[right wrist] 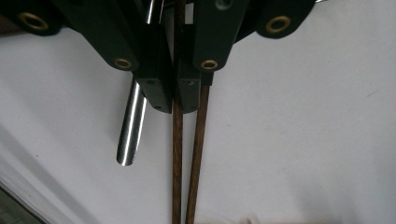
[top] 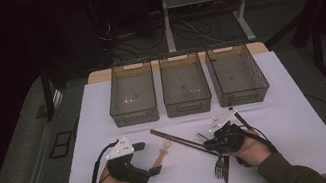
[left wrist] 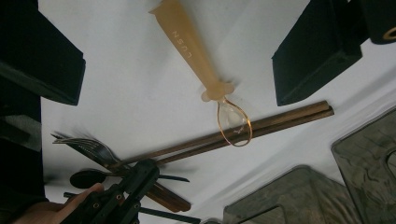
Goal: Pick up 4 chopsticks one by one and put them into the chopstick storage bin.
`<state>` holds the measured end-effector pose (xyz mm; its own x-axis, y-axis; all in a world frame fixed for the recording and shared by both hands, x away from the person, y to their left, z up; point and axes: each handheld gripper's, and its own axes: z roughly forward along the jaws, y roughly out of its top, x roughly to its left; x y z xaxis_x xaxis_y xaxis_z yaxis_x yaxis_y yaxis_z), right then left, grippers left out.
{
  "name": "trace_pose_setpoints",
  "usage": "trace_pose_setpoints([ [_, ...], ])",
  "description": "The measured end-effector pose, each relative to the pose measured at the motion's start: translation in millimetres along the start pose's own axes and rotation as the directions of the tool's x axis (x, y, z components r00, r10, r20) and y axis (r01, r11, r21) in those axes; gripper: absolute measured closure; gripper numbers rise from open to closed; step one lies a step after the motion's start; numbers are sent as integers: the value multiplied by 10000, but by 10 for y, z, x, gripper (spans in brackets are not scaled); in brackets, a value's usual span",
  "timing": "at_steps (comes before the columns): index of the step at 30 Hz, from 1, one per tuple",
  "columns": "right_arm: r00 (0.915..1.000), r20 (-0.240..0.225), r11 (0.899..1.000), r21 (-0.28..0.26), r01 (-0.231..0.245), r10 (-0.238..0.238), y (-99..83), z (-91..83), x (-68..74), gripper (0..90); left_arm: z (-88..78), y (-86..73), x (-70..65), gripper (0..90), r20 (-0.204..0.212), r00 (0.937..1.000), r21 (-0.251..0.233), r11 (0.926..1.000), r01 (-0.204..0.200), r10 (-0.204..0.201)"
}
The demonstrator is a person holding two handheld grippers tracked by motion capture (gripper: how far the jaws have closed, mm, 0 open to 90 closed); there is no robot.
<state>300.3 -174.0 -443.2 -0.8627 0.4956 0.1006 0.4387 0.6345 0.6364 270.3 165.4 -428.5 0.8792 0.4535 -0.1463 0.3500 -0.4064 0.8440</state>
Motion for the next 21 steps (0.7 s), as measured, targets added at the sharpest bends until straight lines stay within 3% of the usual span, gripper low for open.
trace_pose_setpoints([
  [21,9998,-72,9976,-673,-183,178,5,-194,-30,849,3,1,-6,13,-6,10000,32,10000,-47,47],
])
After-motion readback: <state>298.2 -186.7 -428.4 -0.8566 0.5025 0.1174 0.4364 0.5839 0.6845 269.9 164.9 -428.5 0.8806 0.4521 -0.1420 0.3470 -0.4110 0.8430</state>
